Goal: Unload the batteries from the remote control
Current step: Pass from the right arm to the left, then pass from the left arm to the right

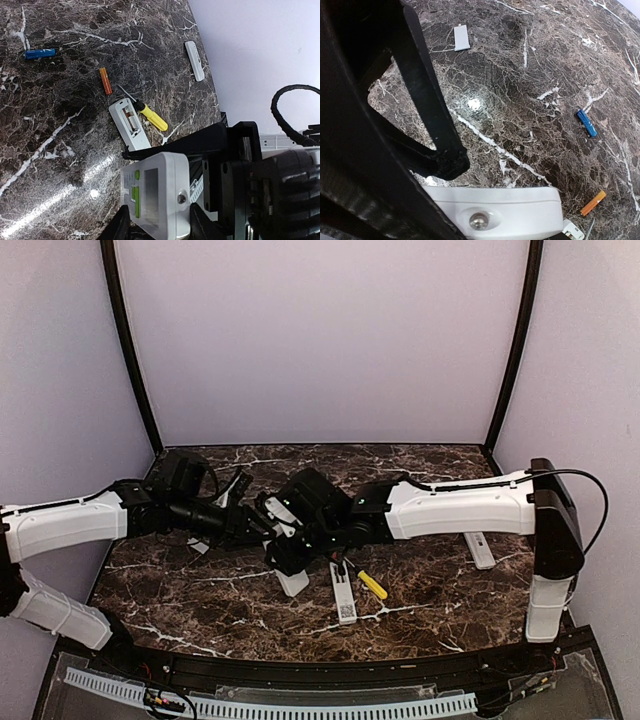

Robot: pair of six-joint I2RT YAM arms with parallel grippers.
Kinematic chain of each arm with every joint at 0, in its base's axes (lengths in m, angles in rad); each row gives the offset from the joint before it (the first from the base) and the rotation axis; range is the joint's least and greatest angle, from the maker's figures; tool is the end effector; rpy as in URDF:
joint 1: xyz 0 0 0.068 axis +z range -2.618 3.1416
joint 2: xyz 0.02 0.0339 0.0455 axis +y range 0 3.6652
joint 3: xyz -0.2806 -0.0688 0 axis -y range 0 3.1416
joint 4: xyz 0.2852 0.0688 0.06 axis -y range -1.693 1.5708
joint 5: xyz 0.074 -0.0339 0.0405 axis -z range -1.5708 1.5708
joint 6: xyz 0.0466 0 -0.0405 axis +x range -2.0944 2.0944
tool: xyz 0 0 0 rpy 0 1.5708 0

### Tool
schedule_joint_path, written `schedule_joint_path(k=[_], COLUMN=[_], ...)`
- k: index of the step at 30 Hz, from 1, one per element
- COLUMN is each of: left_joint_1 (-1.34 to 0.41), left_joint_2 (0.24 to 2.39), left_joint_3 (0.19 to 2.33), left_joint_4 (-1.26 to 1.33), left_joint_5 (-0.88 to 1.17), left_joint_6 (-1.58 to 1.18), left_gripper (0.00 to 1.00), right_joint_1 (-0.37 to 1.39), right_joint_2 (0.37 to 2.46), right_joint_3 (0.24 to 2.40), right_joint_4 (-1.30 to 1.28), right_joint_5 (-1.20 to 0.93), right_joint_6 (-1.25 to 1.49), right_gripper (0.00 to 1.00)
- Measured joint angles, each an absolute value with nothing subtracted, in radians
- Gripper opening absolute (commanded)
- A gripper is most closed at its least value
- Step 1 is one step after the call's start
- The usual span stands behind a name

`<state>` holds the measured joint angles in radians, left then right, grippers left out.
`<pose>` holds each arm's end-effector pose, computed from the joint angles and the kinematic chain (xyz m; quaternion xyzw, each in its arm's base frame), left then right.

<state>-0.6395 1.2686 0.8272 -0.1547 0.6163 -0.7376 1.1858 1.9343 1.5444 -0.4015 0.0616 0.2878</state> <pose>0.2348 -0.2082 0.2509 0.1006 0.8479 -0.4905 0.1743 0.1871 0.4540 0.2371 -0.3908 0.8380 0.2340 0.3004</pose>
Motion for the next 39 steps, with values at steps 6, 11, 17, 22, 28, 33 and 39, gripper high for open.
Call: schedule_joint_path(k=[6, 11, 17, 22, 28, 33, 39], left_joint_1=[-0.668, -0.675, -0.677, -0.683, -0.677, -0.657, -0.625], left_joint_2=[1.293, 1.294, 1.294, 1.287, 1.214, 1.124, 1.008], left_joint_3=[0.828, 0.828, 0.828, 0.827, 0.826, 0.799, 0.706], left_joint_4=[-0.154, -0.149, -0.154, -0.154, -0.155, -0.120, 0.012], left_joint_5=[0.608, 0.601, 0.583, 0.558, 0.474, 0.405, 0.364], left_joint_6=[-0.741, -0.725, -0.701, -0.730, -0.791, -0.840, -0.890], left_gripper=[0.27, 0.12, 0.00, 0.00, 0.00, 0.00, 0.00], right_joint_1=[1.186, 1.185, 1.184, 1.180, 1.173, 1.163, 1.095], right_joint_2=[1.945, 1.949, 1.948, 1.922, 1.811, 1.666, 1.507], right_joint_3=[1.559, 1.559, 1.557, 1.509, 1.379, 1.264, 1.098], right_joint_4=[-0.416, -0.426, -0.435, -0.392, -0.329, -0.236, -0.035], right_joint_5=[0.068, 0.065, 0.049, 0.051, 0.073, 0.085, 0.054], right_joint_6=[0.292, 0.301, 0.323, 0.333, 0.357, 0.405, 0.601], right_gripper=[0.00, 0.03, 0.44, 0.84, 0.95, 0.96, 0.97])
